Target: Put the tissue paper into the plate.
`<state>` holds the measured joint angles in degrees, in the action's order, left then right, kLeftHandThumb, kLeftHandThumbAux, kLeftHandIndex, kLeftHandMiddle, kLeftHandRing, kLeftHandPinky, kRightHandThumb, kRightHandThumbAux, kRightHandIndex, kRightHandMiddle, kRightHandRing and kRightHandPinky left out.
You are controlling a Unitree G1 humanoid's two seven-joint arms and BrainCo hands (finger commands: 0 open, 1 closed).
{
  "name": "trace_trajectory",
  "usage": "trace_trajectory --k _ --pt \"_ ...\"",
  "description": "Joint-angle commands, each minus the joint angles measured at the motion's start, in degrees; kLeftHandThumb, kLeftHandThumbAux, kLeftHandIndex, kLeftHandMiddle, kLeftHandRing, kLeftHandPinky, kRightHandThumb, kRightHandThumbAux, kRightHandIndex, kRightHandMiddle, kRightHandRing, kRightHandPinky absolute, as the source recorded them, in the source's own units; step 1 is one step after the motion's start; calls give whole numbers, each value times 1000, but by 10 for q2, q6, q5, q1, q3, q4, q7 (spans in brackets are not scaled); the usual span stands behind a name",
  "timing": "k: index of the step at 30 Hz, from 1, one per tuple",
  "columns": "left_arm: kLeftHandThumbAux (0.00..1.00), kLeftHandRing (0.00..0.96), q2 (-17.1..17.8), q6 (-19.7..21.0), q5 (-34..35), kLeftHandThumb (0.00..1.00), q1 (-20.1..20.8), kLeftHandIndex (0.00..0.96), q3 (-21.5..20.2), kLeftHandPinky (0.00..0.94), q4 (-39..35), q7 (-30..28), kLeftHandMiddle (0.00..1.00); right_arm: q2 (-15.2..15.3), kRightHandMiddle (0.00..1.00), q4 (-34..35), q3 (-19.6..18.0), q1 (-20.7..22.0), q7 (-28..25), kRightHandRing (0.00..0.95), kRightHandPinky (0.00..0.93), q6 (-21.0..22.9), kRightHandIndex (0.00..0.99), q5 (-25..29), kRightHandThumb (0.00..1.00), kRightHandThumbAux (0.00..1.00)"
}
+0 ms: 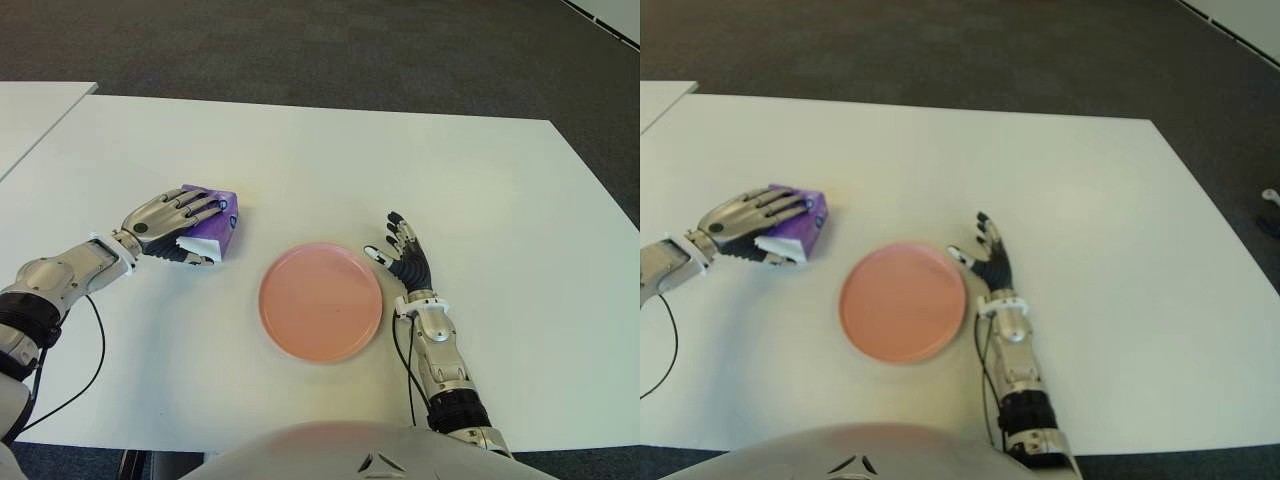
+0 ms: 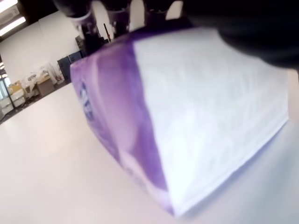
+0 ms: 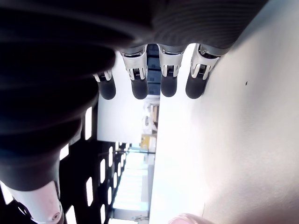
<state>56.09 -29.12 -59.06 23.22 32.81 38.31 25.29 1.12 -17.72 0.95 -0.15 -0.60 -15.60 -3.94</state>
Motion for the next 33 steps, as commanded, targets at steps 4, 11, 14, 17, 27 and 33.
trace_trajectory --k 4,11,14,17,27,33 --pt "203 0 -31 3 -48 324 -20 0 44 0 35 36 0 3 30 -14 -5 -32 -2 32 68 34 4 6 138 729" --pt "239 0 -46 18 -66 296 -7 0 67 0 73 91 0 5 31 -10 -5 -35 -4 34 70 35 4 6 142 731" --pt "258 0 -50 29 -78 280 0 0 80 0 84 118 0 6 32 -9 -5 -36 -5 34 72 34 4 7 140 734" --pt "273 0 -53 47 -96 268 7 0 94 0 93 148 0 6 32 -8 -6 -35 -6 34 72 35 4 8 139 737" --pt "421 0 -69 122 -140 107 25 0 135 0 131 225 0 5 31 -10 -8 -35 -8 33 72 31 5 10 140 741" --pt "524 0 -89 157 -137 41 30 0 144 0 166 273 0 6 33 -9 -8 -35 -9 34 73 32 8 10 147 741"
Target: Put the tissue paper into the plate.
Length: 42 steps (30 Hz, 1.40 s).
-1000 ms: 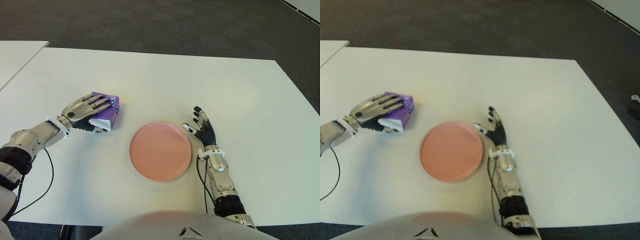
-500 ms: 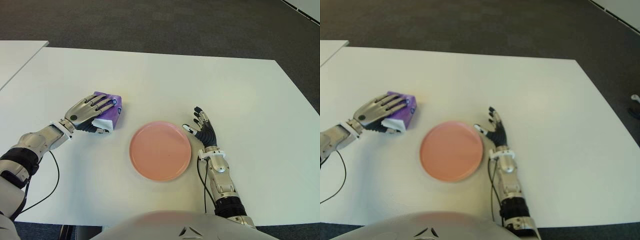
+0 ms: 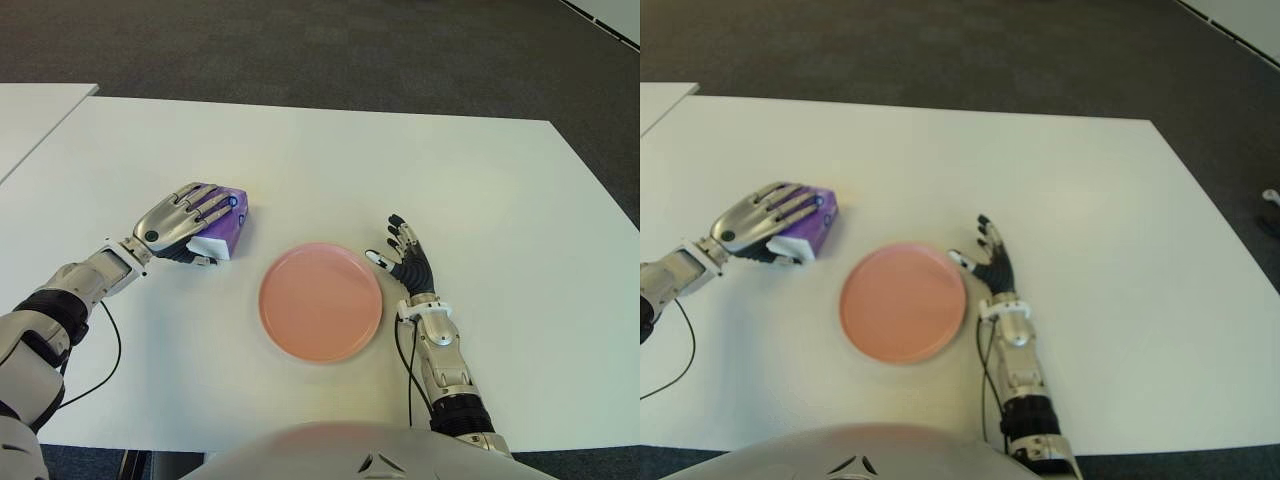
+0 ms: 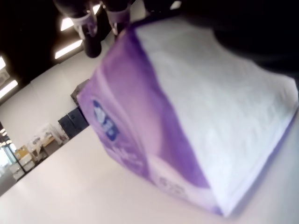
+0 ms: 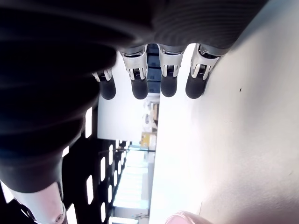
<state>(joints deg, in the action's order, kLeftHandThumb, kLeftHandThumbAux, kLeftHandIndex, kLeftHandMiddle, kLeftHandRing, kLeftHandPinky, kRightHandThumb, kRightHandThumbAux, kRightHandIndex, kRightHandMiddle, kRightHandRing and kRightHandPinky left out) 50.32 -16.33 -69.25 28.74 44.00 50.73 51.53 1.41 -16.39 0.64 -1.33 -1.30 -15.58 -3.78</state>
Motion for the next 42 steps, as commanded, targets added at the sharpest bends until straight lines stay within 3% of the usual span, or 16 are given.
trace_trajectory --k 1,7,19,38,39,40,41,42 --pt "540 0 -34 33 -35 35 -24 0 34 0 47 17 0 3 33 -22 -5 -23 -2 35 73 32 9 8 148 741" --pt "577 0 -51 58 -33 48 -16 0 47 0 76 46 0 3 36 -23 -6 -22 -3 36 77 31 12 9 148 746" --pt "570 0 -63 59 -21 68 -4 0 66 0 104 59 0 1 41 -30 -8 -17 -1 42 78 29 14 8 157 749" --pt "602 0 -72 10 -6 76 13 0 75 6 127 42 1 2 36 -41 -11 -7 -2 38 76 25 10 6 163 737" --pt "610 0 -76 9 -4 76 14 0 74 15 132 48 4 2 36 -40 -11 -6 -2 38 76 25 10 6 165 738" --pt "630 131 -78 9 -3 103 14 95 74 143 136 53 137 2 37 -41 -11 -6 -2 38 76 25 13 6 168 739" --pt "637 178 -82 7 1 113 15 129 72 189 140 61 185 2 37 -40 -11 -6 -2 38 76 25 13 6 170 740" --pt "662 300 -84 6 4 170 16 221 71 316 144 65 302 1 38 -41 -12 -5 -2 39 76 25 15 6 173 740"
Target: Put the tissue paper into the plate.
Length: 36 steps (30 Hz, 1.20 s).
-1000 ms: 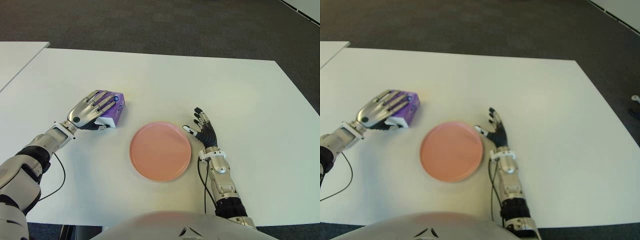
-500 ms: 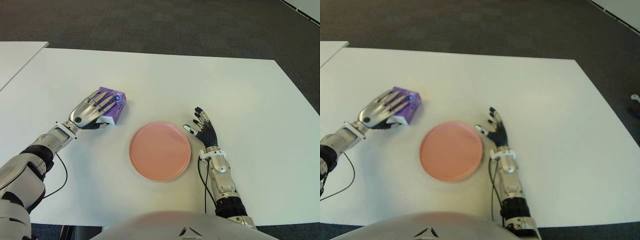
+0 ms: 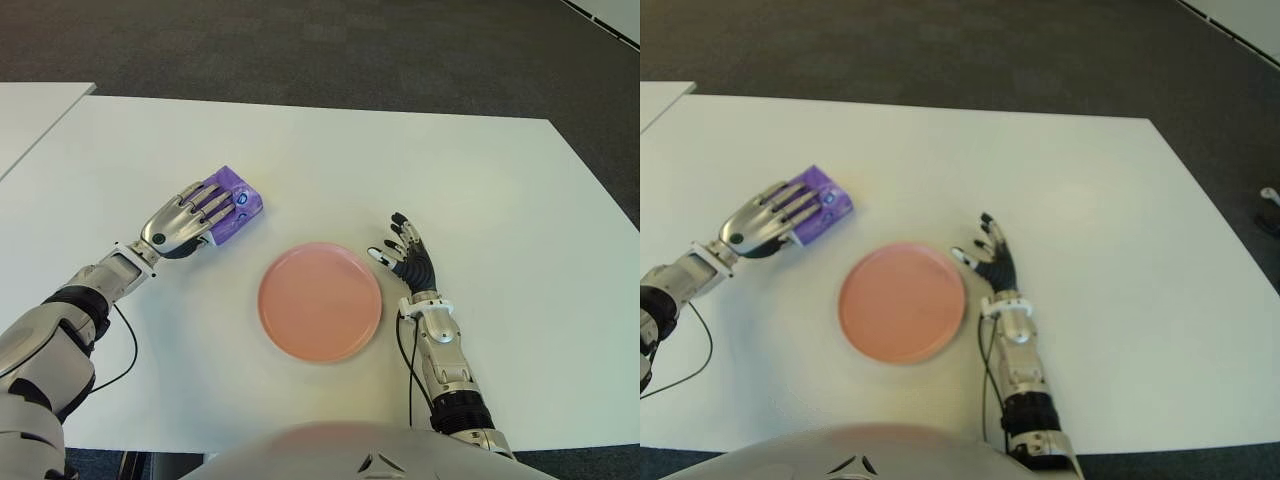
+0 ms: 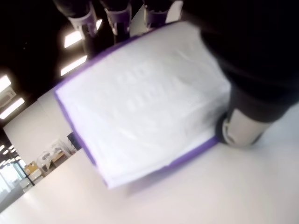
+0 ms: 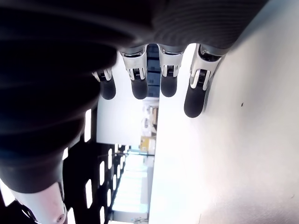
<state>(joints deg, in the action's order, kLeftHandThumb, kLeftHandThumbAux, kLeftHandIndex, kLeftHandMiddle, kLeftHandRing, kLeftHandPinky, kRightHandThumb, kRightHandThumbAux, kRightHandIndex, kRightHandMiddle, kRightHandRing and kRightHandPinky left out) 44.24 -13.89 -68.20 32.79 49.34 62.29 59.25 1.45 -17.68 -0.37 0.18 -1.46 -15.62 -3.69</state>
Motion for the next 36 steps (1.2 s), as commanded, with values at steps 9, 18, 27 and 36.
trace_trajectory --k 9,18,27,36 --pt "703 666 -47 -43 32 682 -27 426 -4 711 49 69 662 0 41 -31 -3 -17 0 42 79 24 20 6 174 740" --pt "703 778 -67 -60 42 718 -18 441 0 797 66 135 778 0 39 -31 -2 -15 1 40 73 21 15 3 157 743" --pt "704 811 -82 -83 50 716 -10 442 -3 803 81 179 815 0 38 -33 -3 -11 5 39 73 24 17 2 161 737" --pt "706 799 -90 -102 60 713 -6 441 -7 786 90 197 801 -1 40 -37 -3 -8 7 42 78 21 19 3 161 734"
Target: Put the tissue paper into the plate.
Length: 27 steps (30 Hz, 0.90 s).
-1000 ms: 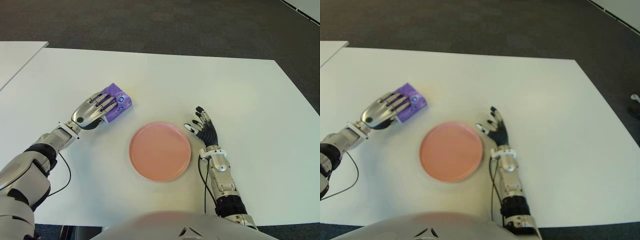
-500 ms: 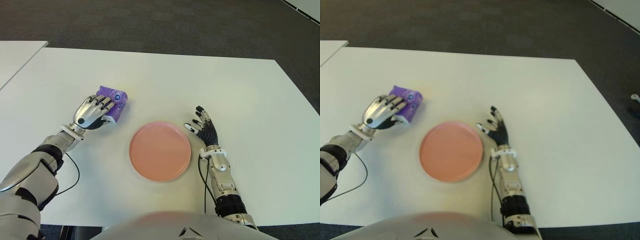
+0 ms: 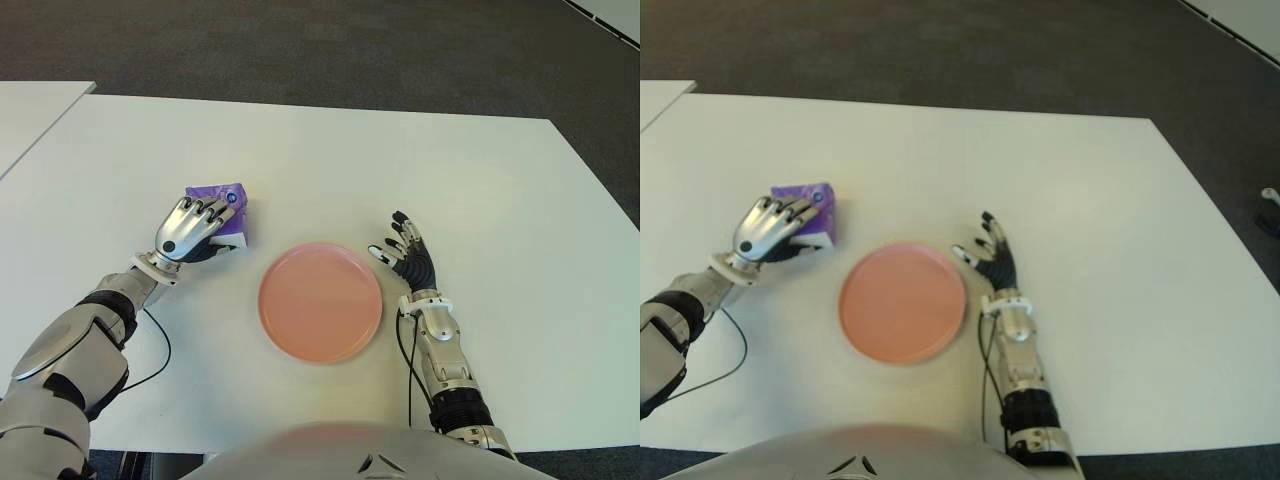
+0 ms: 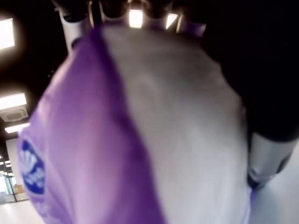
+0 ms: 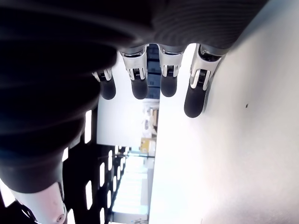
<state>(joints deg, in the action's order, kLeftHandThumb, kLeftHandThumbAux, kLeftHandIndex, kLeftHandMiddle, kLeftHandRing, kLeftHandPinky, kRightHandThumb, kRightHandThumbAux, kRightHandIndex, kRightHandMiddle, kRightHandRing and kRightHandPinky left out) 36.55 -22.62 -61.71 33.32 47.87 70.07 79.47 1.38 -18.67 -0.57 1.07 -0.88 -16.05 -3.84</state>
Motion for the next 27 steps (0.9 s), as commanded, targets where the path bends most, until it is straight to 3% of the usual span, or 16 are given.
trace_trajectory --k 1,15,27 --pt "706 798 -13 -17 -4 713 -11 441 7 785 13 -5 801 0 40 -28 -1 -17 1 43 79 25 19 4 162 734" --pt "705 791 -17 -21 6 712 -7 442 2 780 19 8 795 0 34 -28 0 -16 -1 36 69 23 19 5 182 721" --pt "702 795 -15 -18 3 718 6 443 2 795 23 58 797 -3 33 -20 3 -18 4 35 66 30 25 1 200 714"
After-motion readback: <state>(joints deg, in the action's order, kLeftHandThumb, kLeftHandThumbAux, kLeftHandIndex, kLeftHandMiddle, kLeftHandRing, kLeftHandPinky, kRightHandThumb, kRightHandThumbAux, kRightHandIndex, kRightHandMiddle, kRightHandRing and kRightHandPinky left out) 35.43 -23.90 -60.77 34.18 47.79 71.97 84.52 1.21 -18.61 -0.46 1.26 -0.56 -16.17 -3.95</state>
